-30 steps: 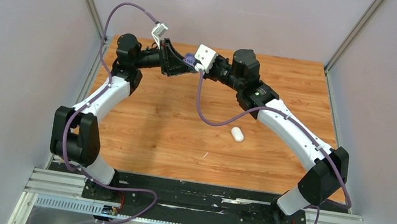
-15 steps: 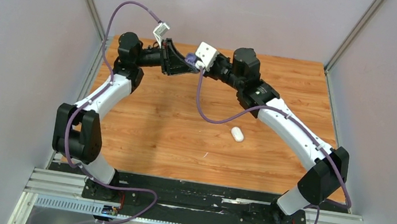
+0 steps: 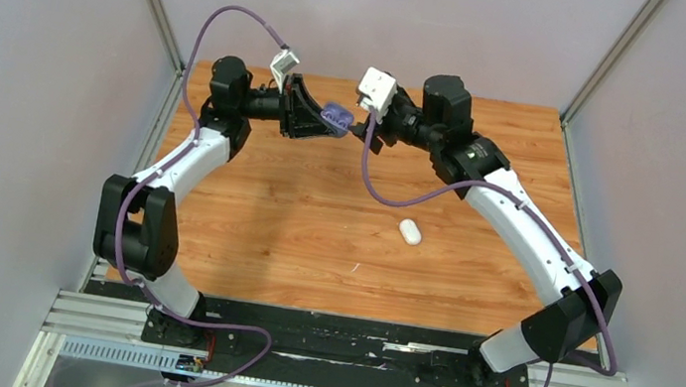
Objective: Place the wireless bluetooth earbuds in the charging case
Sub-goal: Close the charging case at the center of the board.
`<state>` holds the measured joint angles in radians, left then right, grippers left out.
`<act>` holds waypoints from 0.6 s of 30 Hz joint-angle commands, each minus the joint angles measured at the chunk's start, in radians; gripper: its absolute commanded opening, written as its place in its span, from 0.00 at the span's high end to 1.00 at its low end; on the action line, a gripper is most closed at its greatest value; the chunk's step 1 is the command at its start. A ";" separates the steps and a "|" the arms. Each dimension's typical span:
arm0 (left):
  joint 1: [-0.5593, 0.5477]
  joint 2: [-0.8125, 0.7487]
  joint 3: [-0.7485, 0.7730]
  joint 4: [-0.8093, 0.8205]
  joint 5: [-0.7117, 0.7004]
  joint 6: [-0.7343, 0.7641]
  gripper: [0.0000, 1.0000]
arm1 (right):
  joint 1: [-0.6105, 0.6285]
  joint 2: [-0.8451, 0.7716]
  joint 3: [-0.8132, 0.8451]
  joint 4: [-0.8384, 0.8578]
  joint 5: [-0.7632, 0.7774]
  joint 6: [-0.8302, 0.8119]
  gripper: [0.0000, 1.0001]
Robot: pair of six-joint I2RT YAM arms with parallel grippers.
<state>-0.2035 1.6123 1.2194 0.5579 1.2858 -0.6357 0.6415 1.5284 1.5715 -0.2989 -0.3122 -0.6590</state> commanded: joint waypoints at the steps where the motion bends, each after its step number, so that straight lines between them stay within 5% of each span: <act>1: -0.011 -0.059 0.047 -0.308 0.034 0.342 1.00 | -0.074 -0.022 0.077 -0.193 -0.385 0.122 0.31; 6: -0.042 -0.097 0.167 -0.840 -0.003 0.898 1.00 | -0.078 0.027 0.070 -0.240 -0.497 0.169 0.18; 13: -0.069 -0.119 0.181 -0.988 -0.020 1.021 1.00 | -0.078 0.120 0.133 -0.255 -0.557 0.195 0.12; 18: -0.074 -0.122 0.168 -0.905 -0.079 0.924 1.00 | -0.070 0.147 0.171 -0.268 -0.595 0.175 0.13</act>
<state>-0.2756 1.5219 1.3674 -0.3767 1.2572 0.3023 0.5613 1.6749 1.6756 -0.5575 -0.8242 -0.4835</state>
